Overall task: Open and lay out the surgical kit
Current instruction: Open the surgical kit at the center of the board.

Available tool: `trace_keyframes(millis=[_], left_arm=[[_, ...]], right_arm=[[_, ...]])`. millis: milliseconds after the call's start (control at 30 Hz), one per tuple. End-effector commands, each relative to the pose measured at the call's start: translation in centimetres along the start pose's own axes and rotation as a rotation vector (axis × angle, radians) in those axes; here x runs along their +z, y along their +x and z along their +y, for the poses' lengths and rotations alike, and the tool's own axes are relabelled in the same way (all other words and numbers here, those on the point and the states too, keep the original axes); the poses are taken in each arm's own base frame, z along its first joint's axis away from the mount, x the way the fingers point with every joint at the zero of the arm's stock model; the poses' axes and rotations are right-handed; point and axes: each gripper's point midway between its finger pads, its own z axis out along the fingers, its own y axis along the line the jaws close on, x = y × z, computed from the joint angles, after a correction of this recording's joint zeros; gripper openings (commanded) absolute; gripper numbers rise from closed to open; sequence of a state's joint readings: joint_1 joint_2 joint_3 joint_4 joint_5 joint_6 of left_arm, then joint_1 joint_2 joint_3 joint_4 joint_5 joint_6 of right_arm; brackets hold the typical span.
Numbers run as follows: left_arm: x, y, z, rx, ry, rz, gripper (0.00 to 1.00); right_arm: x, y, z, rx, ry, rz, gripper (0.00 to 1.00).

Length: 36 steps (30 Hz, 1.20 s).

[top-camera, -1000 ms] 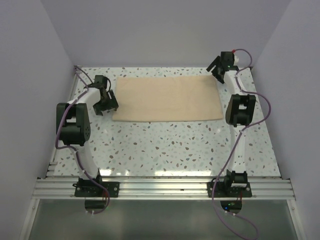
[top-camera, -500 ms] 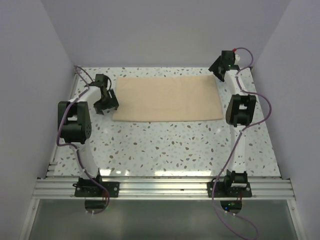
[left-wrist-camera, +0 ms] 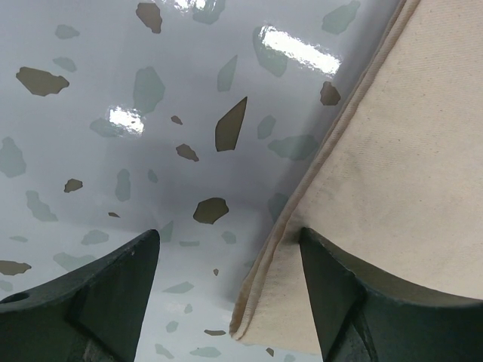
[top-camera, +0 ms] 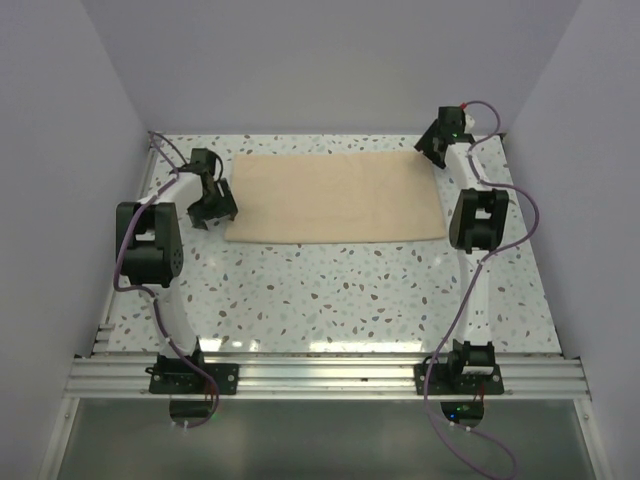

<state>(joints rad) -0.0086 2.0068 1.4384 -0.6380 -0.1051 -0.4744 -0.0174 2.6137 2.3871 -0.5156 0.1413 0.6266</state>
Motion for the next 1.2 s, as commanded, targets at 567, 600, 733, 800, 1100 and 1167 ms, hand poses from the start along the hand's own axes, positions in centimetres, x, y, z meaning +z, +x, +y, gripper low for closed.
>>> trace_keyframes(millis=[567, 600, 733, 800, 1100, 1167], left_arm=[[-0.2, -0.9, 0.0, 0.017, 0.000, -0.014, 0.79], [-0.2, -0.9, 0.0, 0.018, 0.000, -0.014, 0.79], [-0.2, -1.1, 0.0, 0.021, 0.001, -0.016, 0.79], [-0.3, -1.1, 0.0, 0.021, 0.001, -0.016, 0.79], [-0.8, -2.0, -0.2, 0.028, 0.002, -0.036, 0.79], [-1.4, -2.8, -0.3, 0.032, 0.000, -0.058, 0.80]], right_arm=[[0.4, 0.8, -0.3, -0.040, 0.020, 0.009, 0.29], [0.4, 0.9, -0.3, -0.040, 0.022, 0.012, 0.27], [0.6, 1.5, -0.7, -0.051, 0.032, 0.029, 0.18], [0.7, 1.7, -1.0, -0.057, 0.042, 0.035, 0.15], [0.6, 2.4, -1.8, -0.084, 0.066, 0.055, 0.00], [0.2, 2.0, -1.5, -0.085, 0.056, 0.049, 0.00]])
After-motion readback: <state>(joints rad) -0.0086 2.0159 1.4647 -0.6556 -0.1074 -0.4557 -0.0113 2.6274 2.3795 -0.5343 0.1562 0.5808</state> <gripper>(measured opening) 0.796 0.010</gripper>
